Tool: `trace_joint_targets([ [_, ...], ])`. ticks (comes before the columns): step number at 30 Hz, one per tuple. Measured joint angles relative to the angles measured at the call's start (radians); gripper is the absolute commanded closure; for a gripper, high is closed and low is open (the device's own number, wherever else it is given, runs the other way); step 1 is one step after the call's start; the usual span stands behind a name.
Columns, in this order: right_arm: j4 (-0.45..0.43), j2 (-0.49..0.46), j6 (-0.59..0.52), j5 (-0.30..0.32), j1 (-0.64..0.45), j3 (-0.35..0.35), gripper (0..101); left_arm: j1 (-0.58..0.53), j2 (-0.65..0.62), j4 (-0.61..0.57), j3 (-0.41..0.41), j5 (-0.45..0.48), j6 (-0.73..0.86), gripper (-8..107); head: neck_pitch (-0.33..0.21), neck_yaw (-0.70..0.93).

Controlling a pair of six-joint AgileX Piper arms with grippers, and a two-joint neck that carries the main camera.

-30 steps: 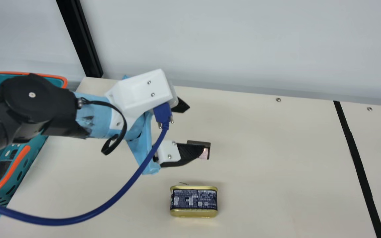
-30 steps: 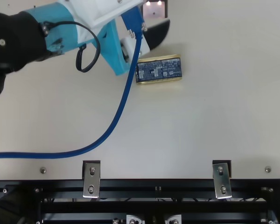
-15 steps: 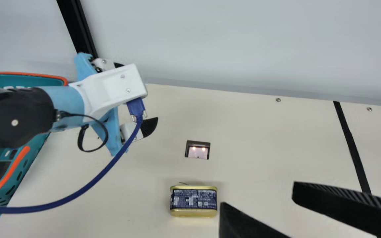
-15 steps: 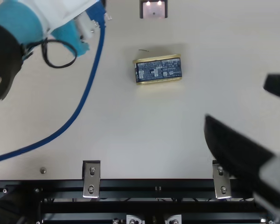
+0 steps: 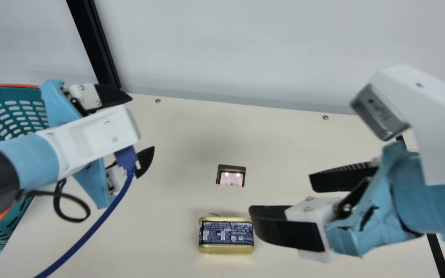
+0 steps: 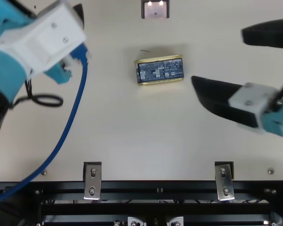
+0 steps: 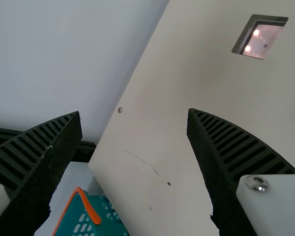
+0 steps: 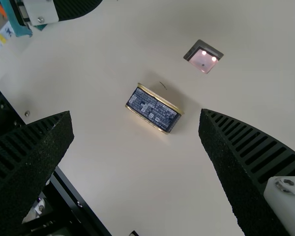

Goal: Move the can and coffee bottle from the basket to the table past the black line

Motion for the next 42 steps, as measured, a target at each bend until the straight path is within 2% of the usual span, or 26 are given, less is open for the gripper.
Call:
trace_joint_targets([
  [4,-0.007,0.034,-0.040,-0.002,0.007,-0.013,0,0.000,-0.038,0.026,0.074,-0.029,-0.070,9,0.000,0.000],
  [14,-0.025,0.039,-0.037,0.000,0.027,-0.016,0,-0.003,-0.034,0.048,0.077,-0.037,-0.100,9,0.000,0.000],
  [18,-0.084,0.064,-0.056,0.005,0.072,-0.022,0,0.010,-0.050,0.060,0.091,-0.059,-0.144,9,0.000,0.000],
  [23,-0.158,0.118,-0.075,0.002,0.150,-0.057,0,0.063,-0.113,0.067,0.151,-0.111,-0.195,9,0.000,0.000],
  [36,-0.307,0.310,-0.154,-0.016,0.340,-0.179,0,0.197,-0.360,0.041,0.427,-0.218,-0.300,9,0.000,0.000],
  [42,-0.403,0.385,-0.217,-0.050,0.395,-0.192,0,0.197,-0.369,0.041,0.438,-0.218,-0.300,9,0.000,0.000],
])
